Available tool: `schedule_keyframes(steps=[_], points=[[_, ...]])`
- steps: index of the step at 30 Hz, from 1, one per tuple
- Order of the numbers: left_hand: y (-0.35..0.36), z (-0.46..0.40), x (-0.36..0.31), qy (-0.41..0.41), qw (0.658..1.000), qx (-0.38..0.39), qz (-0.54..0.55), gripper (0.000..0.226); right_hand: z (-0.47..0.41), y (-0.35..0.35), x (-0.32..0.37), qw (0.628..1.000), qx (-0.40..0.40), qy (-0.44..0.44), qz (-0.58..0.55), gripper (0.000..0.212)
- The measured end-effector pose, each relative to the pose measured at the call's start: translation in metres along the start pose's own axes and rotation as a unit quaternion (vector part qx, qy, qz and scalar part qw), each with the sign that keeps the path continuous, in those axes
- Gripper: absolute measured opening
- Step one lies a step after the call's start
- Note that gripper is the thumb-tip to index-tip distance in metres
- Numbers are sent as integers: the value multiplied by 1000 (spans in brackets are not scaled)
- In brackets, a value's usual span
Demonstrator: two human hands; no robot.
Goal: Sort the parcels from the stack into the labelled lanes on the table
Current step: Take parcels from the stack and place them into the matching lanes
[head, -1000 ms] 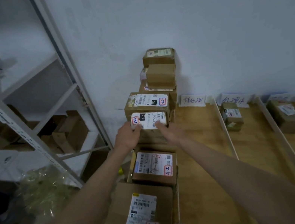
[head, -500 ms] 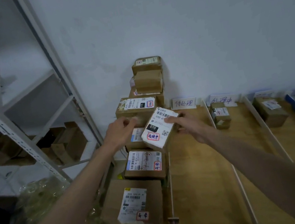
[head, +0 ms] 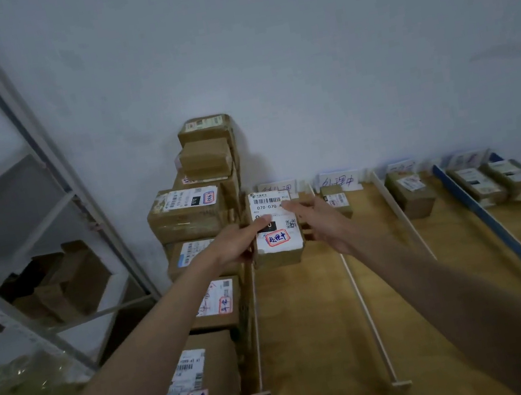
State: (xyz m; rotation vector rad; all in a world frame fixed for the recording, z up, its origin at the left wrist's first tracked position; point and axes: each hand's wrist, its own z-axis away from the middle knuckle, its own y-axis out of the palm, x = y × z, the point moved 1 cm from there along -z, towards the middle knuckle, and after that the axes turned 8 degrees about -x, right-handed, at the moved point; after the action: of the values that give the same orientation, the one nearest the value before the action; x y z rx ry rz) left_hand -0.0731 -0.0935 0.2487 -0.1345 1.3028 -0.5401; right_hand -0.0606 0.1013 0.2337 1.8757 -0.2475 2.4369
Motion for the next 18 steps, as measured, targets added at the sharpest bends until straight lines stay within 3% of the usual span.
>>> schedule_keyframes(steps=[2,5,7,13,18], points=[[14,-9,-2,-9,1000,-22,3,44,9,-12,-9,998,-9,29,46,79],[33,-21,-1,-23,999,-31,6,51,19,-27,-23,994,17,62,85,61],[47,-22,-3,-23,999,-25,-7,47,21,-35,-31,994,11,69,81,60],[82,-35,-4,-25,997,50,-48,63,19,-51,-56,994,-59,83,32,39],[106,-45,-3,4,990,43,-133,71,17,-78,-80,985,-133,104,19,30]])
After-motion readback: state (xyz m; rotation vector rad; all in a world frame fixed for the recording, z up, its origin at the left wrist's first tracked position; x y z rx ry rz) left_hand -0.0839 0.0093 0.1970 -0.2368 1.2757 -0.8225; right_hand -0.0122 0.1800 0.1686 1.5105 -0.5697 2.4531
